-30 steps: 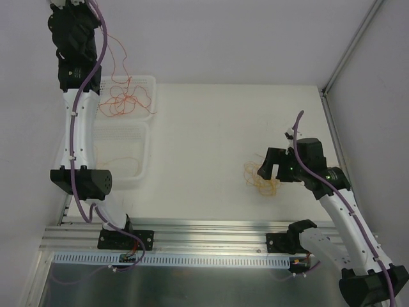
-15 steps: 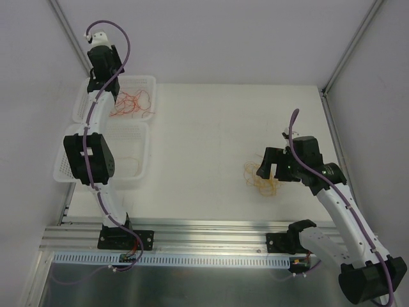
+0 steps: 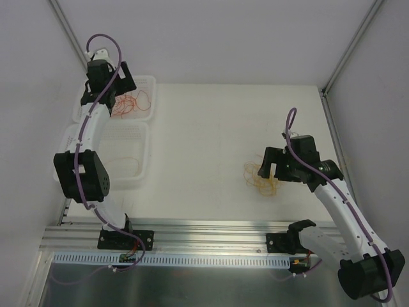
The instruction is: Untangle the cables
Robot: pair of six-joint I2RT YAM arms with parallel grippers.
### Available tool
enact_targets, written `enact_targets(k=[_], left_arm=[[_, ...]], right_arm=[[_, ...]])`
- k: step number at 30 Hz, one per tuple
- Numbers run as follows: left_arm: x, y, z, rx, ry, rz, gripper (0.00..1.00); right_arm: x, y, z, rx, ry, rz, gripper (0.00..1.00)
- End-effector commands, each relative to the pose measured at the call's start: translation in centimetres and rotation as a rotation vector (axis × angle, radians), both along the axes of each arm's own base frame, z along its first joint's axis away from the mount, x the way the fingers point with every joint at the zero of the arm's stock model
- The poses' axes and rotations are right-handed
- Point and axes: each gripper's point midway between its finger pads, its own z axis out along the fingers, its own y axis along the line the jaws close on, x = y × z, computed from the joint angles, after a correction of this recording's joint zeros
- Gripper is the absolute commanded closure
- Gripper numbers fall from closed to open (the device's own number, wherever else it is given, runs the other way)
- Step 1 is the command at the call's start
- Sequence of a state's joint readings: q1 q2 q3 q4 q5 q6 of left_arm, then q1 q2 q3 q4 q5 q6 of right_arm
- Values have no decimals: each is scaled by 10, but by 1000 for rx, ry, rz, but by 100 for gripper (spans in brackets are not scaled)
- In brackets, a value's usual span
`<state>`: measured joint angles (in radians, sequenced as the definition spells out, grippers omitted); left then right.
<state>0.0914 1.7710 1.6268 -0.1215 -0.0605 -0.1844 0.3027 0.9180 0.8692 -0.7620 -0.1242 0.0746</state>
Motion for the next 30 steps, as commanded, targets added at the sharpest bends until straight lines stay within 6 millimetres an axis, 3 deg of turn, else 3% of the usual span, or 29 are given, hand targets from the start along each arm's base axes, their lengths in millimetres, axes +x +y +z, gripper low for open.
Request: enact_targets(k=[1,4,6,9,10,11,13,15,16,18,19,23,28,30], left_arm=[[-36,-49,26,-105,-37,-151,1],[-69,-86,21,-143,-12,-251,1],[-96,-125,17,-156,2,-350,1],[-134,-160,7,-159,39,-446,1],[-152,-180,-10,-169,85,-497,1],[-167,-191,-2,-195,73,-524,1],[-197,-216,-19,-234,124,-598,1],[-222,-228,-19,-276,130,-627,1],[-238,-240,-32,-303,172,-649,1],[-259,-248,-34,-336,176,-672,1],[-269,-250,-48,-347,210,-671,1],[-304,-262,-68,-399,268,-687,1],[-329,-270,-88,-423,331,-700,1],[-335,-274,-90,-426,340,-704,1]], right_arm=[[5,-9,4,-34,-7,-63,0],[5,-18,-5,-83,30,-100,0],[7,-28,-12,-128,48,-142,1],[10,-31,-24,-133,77,-165,5],[11,-31,-27,-129,87,-173,6],[12,-29,-33,-121,101,-166,7],[15,-29,-44,-123,128,-176,11],[18,-28,-55,-118,135,-180,15],[19,-27,-63,-124,159,-179,16],[25,-17,-72,-82,165,-155,19],[26,-15,-80,-80,187,-147,21],[38,14,-94,-28,194,-40,36],[28,88,-83,43,185,209,47],[12,118,-78,51,186,331,47]])
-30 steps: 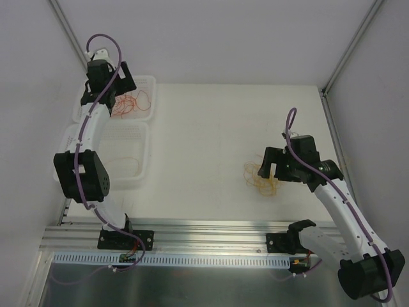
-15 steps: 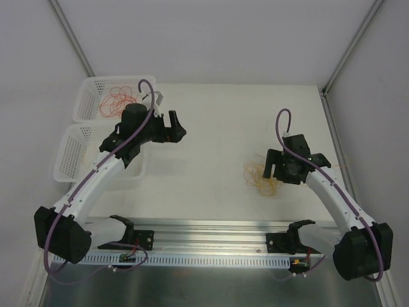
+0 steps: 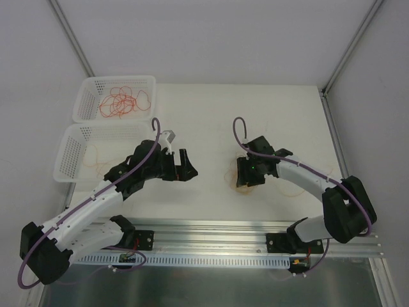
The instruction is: Untangle the cables
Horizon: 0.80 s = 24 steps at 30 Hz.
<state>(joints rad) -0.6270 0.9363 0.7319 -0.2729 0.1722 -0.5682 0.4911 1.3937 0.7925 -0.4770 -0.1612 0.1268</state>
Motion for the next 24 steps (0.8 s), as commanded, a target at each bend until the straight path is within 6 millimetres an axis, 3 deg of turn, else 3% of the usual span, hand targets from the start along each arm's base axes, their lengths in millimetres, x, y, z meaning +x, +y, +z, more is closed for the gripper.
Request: enact_targets(k=[1,5,7,11,12,14,15,16,18,19,21,22,24], left_arm=[[-8,-5,3,-36,19,30,1],[-10,-10,-2,-13,28,29,1],[-9,-15,-5,4,38,18,1],[-2,-31,-9,54,40,-22,1],[3,-37,-2,53,30,-31,1],[8,-48,-12,92,55,-55,3],[13,-56,-4,86,44,-62,4],[17,-62,-16,117,67,-75,5],[24,-79,-8,120,52,-107,6],[26,-88,-21,148,73,-138,7],[31,-106,-15,146,59,-177,8],[34,-113,-28,173,79,-189,9],[38,-127,-29,175,82,-209,11]], right_arm=[[-1,64,34,137,-76,191,47],[-8,69,51,116,-125,200,47],[-7,59,67,109,-184,160,47],[8,17,81,-28,-293,19,44],[8,9,78,-44,-289,-14,44],[8,-8,75,-45,-263,-105,44],[4,-15,66,-53,-239,-129,44],[2,-19,62,-54,-225,-144,43],[-6,-27,51,-61,-195,-164,43],[-9,-27,47,-61,-182,-159,43],[-16,-32,37,-71,-159,-161,43],[-21,-34,27,-69,-137,-161,43],[-25,-37,17,-64,-115,-170,43]])
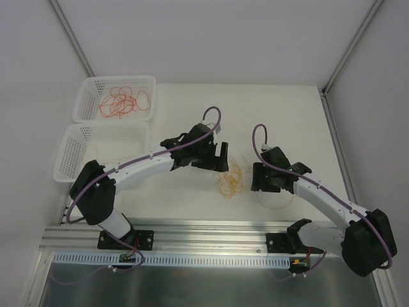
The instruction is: Untangle the cables
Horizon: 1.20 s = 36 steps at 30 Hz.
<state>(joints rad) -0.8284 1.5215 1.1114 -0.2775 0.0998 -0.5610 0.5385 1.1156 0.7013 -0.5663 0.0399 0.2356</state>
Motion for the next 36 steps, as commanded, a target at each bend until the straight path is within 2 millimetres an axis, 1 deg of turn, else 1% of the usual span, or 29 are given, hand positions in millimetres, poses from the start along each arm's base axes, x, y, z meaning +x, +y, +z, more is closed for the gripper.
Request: enact_targets(k=[1,2,3,4,6,7,9,10,12,13,15,18,20,21,22,23,24,25,26,27,28,29,30,31,32,33,34,35,36], left_arm=[[7,-26,-5,15,-8,-68,13],[8,-29,-9,21,-1,-70,14],[10,-36,-8,18,-4,-77,14],[12,-39,-20,37,16,-77,16],[15,-46,-24,41,22,-78,17],[14,-49,-34,57,38,-84,18],[16,-53,-43,70,52,-82,19],[15,-55,-46,74,55,-85,22],[17,-56,-51,86,57,-77,24],[18,-56,-59,102,66,-71,24],[20,-57,-65,114,72,-61,28],[21,-55,-83,151,91,-37,35],[25,-51,-90,174,89,-17,41],[25,-50,-95,185,95,-5,48],[26,-48,-97,194,93,3,52],[28,-46,-100,204,90,13,55],[32,-41,-103,223,77,38,64],[33,-38,-104,232,72,50,69],[35,-35,-105,241,68,60,75],[39,-29,-108,254,65,86,81],[41,-26,-108,256,66,99,91],[44,-21,-109,259,67,115,97],[45,-15,-111,262,76,138,100],[52,-6,-112,262,83,168,100],[54,0,-112,265,88,186,100],[55,8,-111,266,93,209,100],[62,20,-111,265,100,244,100],[65,27,-110,262,102,264,100],[63,38,-109,262,110,285,100]], right_arm=[[-12,-6,-17,19,42,-32,43],[-13,-8,-20,18,46,-34,44],[-14,-8,-24,12,55,-35,44],[-14,-9,-27,10,56,-31,44],[-17,-11,-35,-1,69,-29,45],[-19,-4,-37,27,84,-10,46],[-19,-2,-41,36,93,-4,48],[-21,1,-43,46,106,3,48],[-22,3,-46,58,115,8,50],[-21,5,-47,62,116,8,51],[-22,5,-51,67,124,11,52],[-23,9,-54,78,132,17,56],[-24,10,-57,75,145,20,60],[-25,11,-58,76,148,23,62],[-25,11,-58,76,148,21,64],[-25,12,-58,76,148,26,70],[-26,12,-58,76,150,26,74],[-26,12,-57,76,148,27,77],[-25,13,-55,77,145,31,83],[-25,12,-53,75,142,31,85],[-25,11,-51,69,139,36,88],[-22,12,-46,69,124,40,94],[-24,9,-44,57,131,41,97],[-22,7,-39,48,108,48,100],[-21,5,-34,41,97,50,99],[-20,3,-26,29,87,54,99],[-15,-1,-14,19,42,53,99],[-13,-5,-7,2,20,64,99],[-8,-11,7,-20,-11,56,99]])
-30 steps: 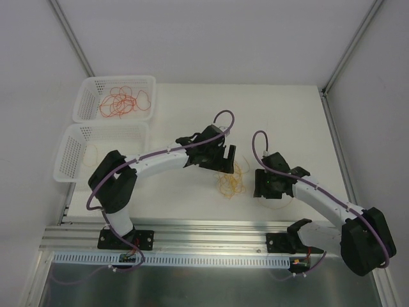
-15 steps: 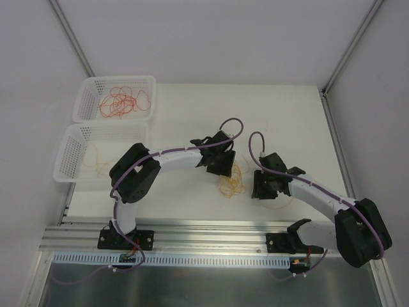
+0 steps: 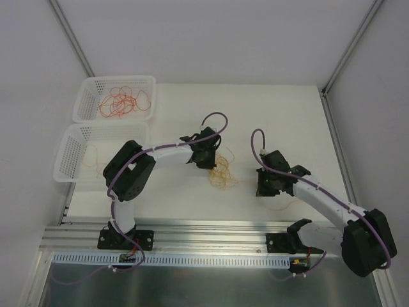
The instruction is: Untangle the cables
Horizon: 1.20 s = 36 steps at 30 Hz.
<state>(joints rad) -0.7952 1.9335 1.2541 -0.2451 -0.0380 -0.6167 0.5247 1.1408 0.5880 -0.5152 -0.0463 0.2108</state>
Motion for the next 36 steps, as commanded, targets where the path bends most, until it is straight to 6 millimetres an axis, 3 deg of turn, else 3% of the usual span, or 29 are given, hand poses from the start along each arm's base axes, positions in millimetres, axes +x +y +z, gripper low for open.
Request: enact_targets(k=[1,3,4,5,8,9,10,13,14,20,24,26,31,35,36], left_arm=[[12,50,5,46,-8,139,100],[18,80,8,46,-5,213,100],[14,83,8,47,-1,213,100],[13,99,3,59,14,244,100],[8,122,7,57,9,286,100],[9,127,14,52,-10,294,100],[6,131,14,58,-13,298,100],[-1,143,13,69,-16,313,100],[-4,147,10,78,-9,317,100],[-14,157,4,91,7,322,100],[-21,152,7,55,21,302,100],[-26,149,14,25,17,288,99],[-36,140,41,-45,-42,232,91],[-48,130,73,-118,-128,169,69],[-52,125,80,-134,-144,146,59]], right_arm=[[24,-18,52,-53,-149,-17,99],[33,-33,89,-41,-232,-62,99],[36,-39,98,-45,-235,-79,99],[39,-45,116,-34,-283,-96,99],[51,-66,173,-8,-393,-190,99],[50,-72,187,-4,-416,-208,99],[56,-79,222,20,-497,-250,99],[60,-93,270,58,-603,-335,99],[59,-90,300,106,-672,-336,99],[65,-94,400,237,-920,-396,99],[78,-71,426,360,-952,-318,99],[81,-57,429,430,-944,-263,99],[85,-40,409,473,-872,-170,99],[84,-32,394,487,-821,-111,99],[82,-29,391,492,-813,-95,99]])
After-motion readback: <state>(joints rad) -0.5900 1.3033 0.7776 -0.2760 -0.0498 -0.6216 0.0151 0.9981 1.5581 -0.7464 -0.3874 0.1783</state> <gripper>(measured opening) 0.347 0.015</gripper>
